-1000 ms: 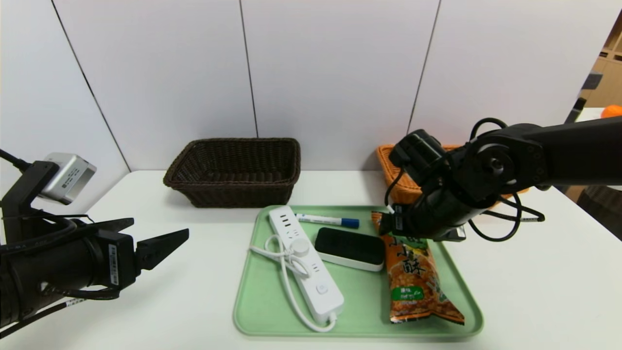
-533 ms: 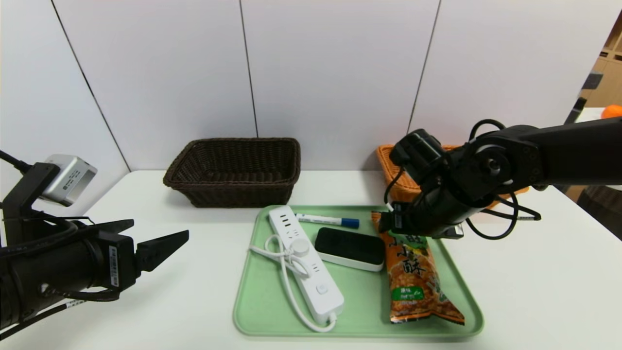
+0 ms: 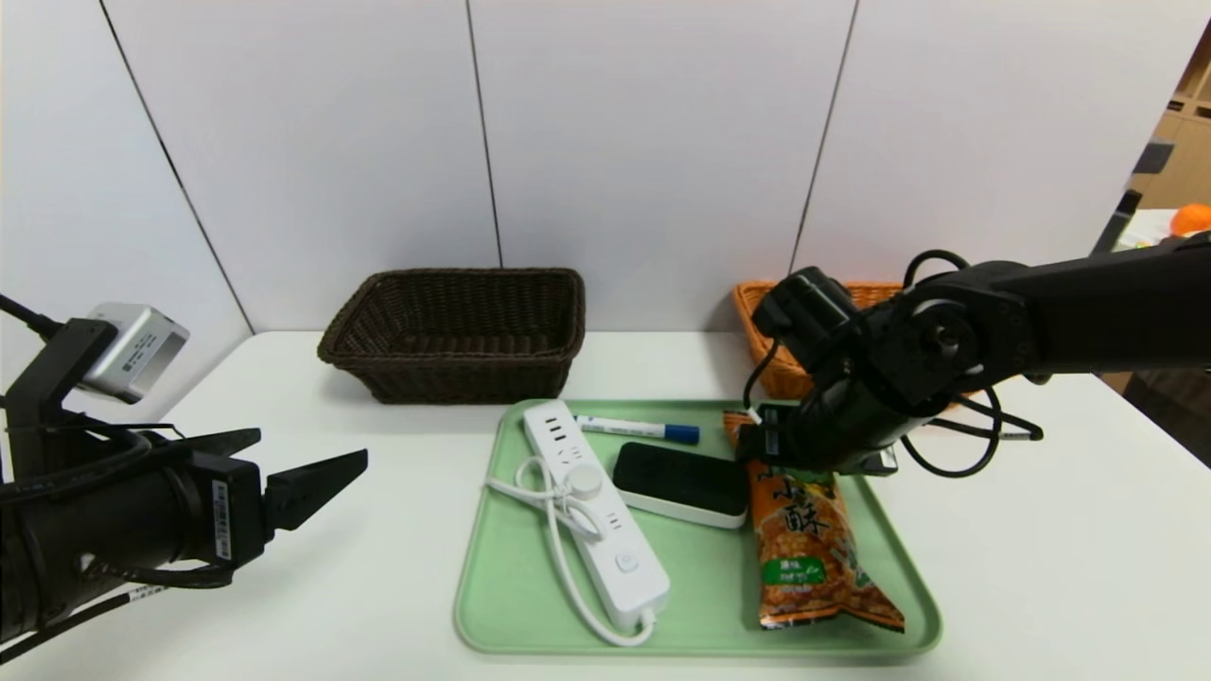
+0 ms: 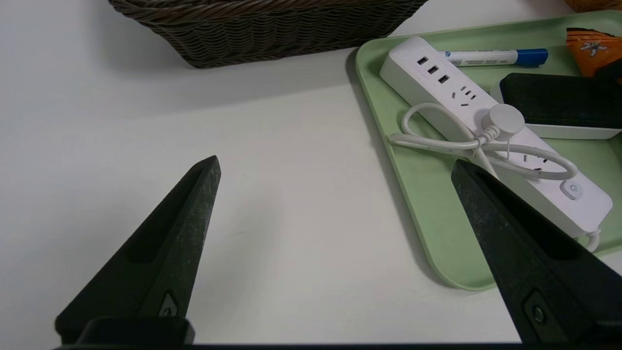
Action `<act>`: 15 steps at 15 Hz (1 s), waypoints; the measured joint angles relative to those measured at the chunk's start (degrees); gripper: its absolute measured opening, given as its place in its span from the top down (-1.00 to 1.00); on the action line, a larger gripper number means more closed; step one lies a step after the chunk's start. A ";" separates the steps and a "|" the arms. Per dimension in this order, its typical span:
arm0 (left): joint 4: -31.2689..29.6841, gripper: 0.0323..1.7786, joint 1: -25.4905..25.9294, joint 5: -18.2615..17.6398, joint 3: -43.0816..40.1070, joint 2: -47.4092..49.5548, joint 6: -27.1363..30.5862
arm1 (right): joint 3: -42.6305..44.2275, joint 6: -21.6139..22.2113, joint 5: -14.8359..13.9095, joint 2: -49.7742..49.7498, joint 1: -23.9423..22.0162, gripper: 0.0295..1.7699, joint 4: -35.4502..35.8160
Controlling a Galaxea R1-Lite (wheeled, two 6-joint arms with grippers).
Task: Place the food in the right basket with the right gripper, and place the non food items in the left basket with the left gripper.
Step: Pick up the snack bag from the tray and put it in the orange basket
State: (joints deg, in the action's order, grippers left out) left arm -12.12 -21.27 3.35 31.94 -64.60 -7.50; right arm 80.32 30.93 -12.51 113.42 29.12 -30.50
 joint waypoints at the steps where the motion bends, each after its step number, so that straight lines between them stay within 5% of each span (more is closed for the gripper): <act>1: -0.01 -0.90 0.00 -0.02 -0.11 0.05 0.00 | -0.30 -0.11 -0.02 0.00 -0.02 -0.93 0.35; 4: -0.01 -0.90 0.00 -0.02 -0.20 0.11 -0.18 | -0.56 -0.26 -0.22 -0.02 -0.05 -0.93 0.55; 13: -0.04 -0.90 0.00 -0.02 -0.22 0.07 -0.33 | -0.59 -0.52 -0.33 0.00 0.01 0.42 0.66; 15: 0.00 -0.90 0.00 -0.05 -0.20 0.00 -0.27 | -0.59 -0.61 -0.39 -0.28 0.12 0.42 0.62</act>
State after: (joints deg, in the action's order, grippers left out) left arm -12.12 -21.27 3.30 31.74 -64.60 -7.77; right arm 79.74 30.32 -12.90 113.14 29.25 -29.88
